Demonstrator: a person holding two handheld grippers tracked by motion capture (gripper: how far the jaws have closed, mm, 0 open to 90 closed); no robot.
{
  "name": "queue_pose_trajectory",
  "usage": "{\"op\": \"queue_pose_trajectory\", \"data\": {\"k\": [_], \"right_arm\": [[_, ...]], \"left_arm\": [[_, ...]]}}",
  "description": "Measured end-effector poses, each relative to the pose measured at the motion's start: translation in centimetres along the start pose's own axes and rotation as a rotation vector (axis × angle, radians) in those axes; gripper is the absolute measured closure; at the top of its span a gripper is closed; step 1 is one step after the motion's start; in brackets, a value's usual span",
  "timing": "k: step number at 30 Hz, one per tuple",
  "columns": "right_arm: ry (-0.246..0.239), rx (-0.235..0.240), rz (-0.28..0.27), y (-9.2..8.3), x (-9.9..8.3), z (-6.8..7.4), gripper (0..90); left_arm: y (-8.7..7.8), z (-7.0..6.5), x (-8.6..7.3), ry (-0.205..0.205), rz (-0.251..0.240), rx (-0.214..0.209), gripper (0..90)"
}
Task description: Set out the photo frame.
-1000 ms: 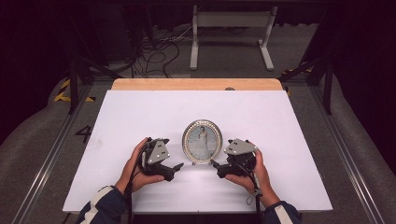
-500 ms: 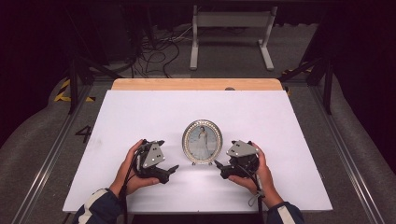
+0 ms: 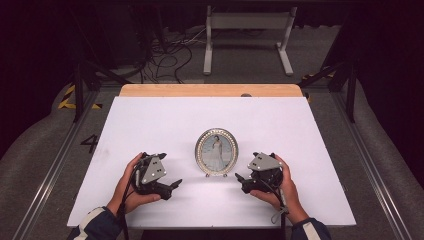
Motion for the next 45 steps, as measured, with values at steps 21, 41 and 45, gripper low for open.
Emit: {"op": "queue_pose_trajectory", "data": {"k": [21,41,45], "right_arm": [[0.050,-0.035,0.008,-1.3,-2.6,-2.1,11.6],[0.079,-0.072,0.028,-2.2,-5.4,-3.8,11.5],[0.086,-0.079,0.031,-2.4,-6.0,-4.1,11.5]], "left_arm": [[-1.5,1.4,-3.5,-0.052,0.023,0.027,7.0],[-2.9,2.8,-7.1,-0.129,0.030,0.046,7.0],[-3.0,3.1,-7.9,-0.146,0.034,0.045,7.0]]}}
Point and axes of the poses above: each handheld gripper's, and its own axes: y roughly forward along the jaws, x roughly out of its top, z roughly to its left, the point moved 9 cm from there along y, roughly forward along the jaws, and after that the axes turned 14 degrees about z, right-handed, at the moved point
